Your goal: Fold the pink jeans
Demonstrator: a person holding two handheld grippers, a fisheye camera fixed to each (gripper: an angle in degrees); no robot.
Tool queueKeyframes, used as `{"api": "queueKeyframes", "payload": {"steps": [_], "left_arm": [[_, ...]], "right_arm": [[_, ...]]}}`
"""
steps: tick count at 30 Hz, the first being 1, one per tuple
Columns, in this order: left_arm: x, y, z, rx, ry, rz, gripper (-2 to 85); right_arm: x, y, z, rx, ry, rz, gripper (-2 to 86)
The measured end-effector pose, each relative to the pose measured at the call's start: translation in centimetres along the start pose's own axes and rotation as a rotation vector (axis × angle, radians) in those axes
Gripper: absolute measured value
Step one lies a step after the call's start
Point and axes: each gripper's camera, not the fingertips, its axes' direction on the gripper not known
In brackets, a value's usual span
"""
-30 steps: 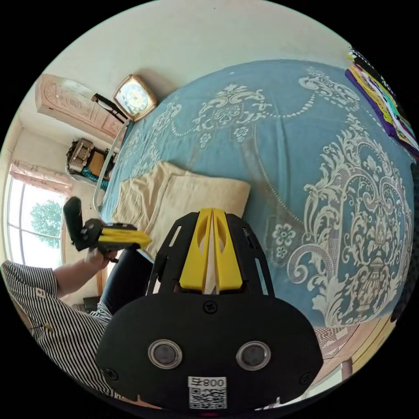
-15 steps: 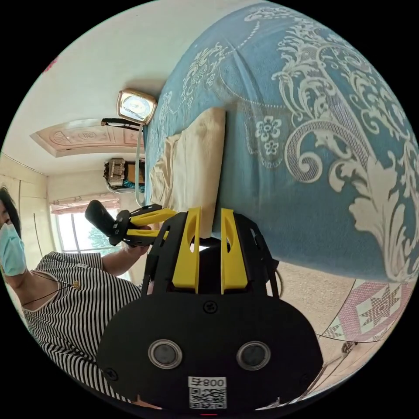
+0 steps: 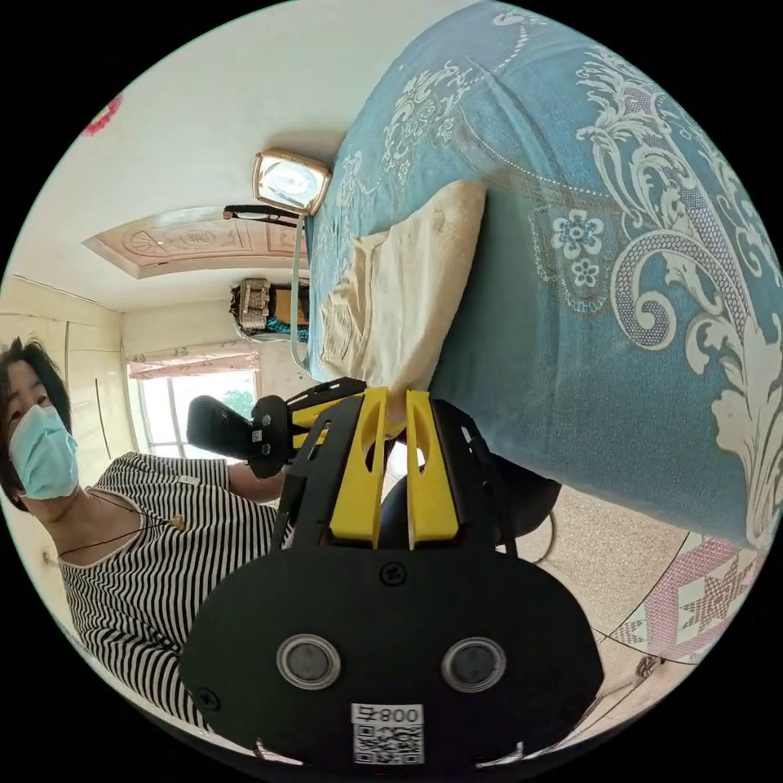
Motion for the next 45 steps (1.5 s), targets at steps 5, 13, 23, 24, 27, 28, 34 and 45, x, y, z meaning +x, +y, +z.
{"api": "queueKeyframes", "payload": {"steps": [5, 13, 23, 24, 27, 28, 34, 45], "left_arm": [[0.0, 2.0, -1.3, 0.041, 0.054, -0.040, 3.3], [0.7, 5.1, -2.5, 0.049, 0.046, -0.008, 3.0], [2.1, 10.3, -4.1, 0.048, 0.093, 0.065, 2.9], [2.2, 10.6, -4.2, 0.049, 0.102, 0.070, 2.9], [2.8, 12.4, -4.8, 0.069, 0.150, 0.100, 2.9], [2.8, 13.2, -5.0, 0.075, 0.172, 0.104, 2.9], [-0.3, 19.4, -7.3, 0.161, 0.252, 0.022, 2.7], [-15.1, 37.3, -14.9, 0.506, 0.409, -0.365, 2.2]], "right_arm": [[3.8, -1.1, -3.3, 0.213, -0.136, 0.109, 8.3], [4.6, -8.2, -1.5, 0.173, -0.160, 0.129, 9.6], [4.0, -6.6, 0.3, 0.164, -0.125, 0.128, 2.8], [4.2, -5.5, 0.1, 0.184, -0.126, 0.140, 2.7], [4.4, -2.9, -0.4, 0.235, -0.110, 0.167, 2.5], [4.4, -2.4, -0.4, 0.244, -0.105, 0.174, 2.5], [3.3, 0.3, 0.9, 0.320, -0.121, 0.179, 2.3], [-7.6, -7.5, 12.5, 0.236, -0.143, -0.096, 2.8]]}}
